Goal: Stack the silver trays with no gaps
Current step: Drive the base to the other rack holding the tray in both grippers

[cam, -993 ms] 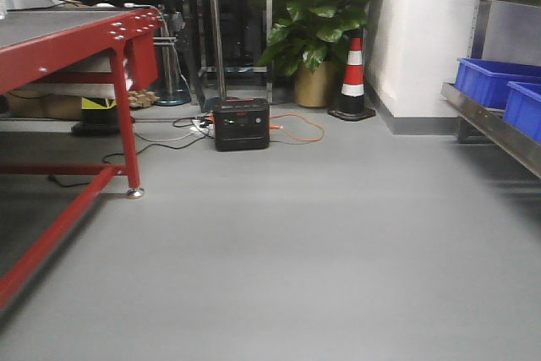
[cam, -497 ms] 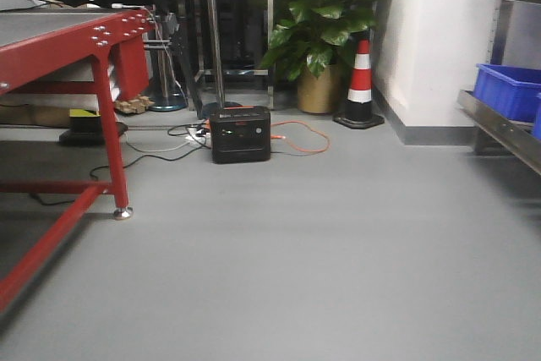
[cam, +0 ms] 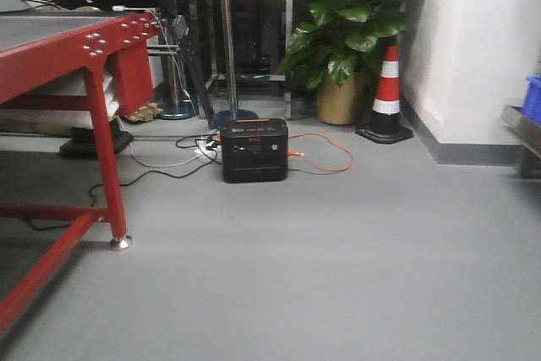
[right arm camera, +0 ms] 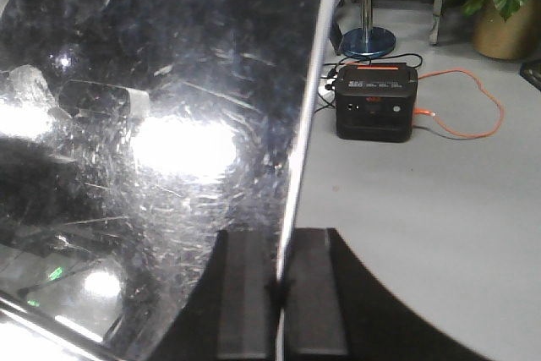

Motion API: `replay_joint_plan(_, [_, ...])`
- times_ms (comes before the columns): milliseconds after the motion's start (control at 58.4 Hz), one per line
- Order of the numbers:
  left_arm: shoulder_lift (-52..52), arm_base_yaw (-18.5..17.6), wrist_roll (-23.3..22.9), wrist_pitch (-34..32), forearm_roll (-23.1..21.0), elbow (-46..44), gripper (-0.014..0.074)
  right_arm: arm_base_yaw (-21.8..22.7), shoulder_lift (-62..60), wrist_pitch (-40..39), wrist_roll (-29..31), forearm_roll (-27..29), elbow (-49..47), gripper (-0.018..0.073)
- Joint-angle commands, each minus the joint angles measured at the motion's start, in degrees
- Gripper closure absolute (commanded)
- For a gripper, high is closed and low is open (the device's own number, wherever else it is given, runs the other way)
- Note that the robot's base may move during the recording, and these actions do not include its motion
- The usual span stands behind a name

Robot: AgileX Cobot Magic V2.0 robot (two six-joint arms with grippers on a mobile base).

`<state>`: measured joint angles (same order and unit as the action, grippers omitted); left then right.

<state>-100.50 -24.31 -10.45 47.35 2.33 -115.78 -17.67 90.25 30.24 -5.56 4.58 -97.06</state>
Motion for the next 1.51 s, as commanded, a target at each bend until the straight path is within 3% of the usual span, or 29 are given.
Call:
replay_joint_plan(0, [0.44,-0.76,0.79,-2.27,-1.5,-0.43,0.0616,-0.82,-0.73,-3.89,0.98,1.74,-0.58,0.0634])
replay_joint_plan(1490, [0.12,-0.66,0.79,-3.42,-1.45,-0.43,0.0616,-0.82,-0.61,-4.05,0.98,1.74,-0.58,0.0634])
